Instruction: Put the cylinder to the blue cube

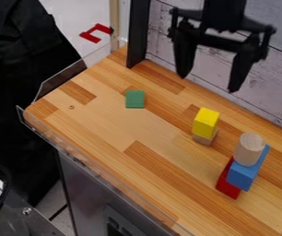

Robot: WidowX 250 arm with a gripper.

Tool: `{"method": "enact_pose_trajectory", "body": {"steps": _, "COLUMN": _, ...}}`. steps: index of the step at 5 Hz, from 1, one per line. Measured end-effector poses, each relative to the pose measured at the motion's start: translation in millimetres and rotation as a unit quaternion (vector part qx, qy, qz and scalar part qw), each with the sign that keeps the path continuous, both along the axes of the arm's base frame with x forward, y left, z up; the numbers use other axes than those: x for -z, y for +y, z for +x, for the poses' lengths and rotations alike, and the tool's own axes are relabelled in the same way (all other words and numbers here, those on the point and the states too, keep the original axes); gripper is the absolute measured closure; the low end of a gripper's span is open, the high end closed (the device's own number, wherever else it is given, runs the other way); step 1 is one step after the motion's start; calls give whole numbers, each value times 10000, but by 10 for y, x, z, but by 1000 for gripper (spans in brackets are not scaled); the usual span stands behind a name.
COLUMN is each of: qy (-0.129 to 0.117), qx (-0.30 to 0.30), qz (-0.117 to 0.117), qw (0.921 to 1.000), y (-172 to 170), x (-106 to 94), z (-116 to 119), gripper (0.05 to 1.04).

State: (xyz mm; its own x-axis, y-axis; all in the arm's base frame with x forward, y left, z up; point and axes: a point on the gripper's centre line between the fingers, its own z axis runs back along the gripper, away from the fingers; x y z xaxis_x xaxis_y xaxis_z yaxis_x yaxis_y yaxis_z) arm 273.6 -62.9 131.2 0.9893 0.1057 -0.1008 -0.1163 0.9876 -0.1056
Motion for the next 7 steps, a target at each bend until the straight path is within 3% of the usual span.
{"method": "enact_pose_trajectory", "body": {"steps": 2, "qy": 126, "qx": 338, "qz": 392, "qw": 9986, "y": 67, "x": 114, "z": 55, "gripper": 85}}
{"method": "enact_pose_trajectory", "body": {"steps": 7, "qy": 132, "qx": 354, "qz": 392, "qw": 9985, "y": 66, "x": 119, "z": 59, "gripper": 85}}
